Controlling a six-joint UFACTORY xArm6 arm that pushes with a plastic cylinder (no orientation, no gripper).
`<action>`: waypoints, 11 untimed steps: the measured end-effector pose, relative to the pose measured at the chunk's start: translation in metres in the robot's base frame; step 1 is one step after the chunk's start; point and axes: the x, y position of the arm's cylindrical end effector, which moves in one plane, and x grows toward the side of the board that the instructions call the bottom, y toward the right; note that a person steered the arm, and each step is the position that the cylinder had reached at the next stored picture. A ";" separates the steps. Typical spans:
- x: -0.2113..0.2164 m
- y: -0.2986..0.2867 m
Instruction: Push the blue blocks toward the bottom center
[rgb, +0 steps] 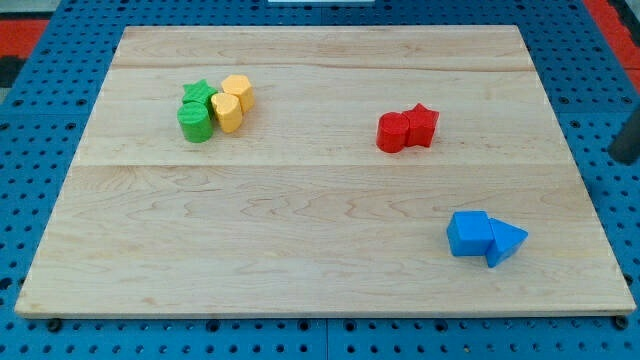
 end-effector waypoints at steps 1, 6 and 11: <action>0.064 0.000; 0.073 -0.184; 0.117 -0.195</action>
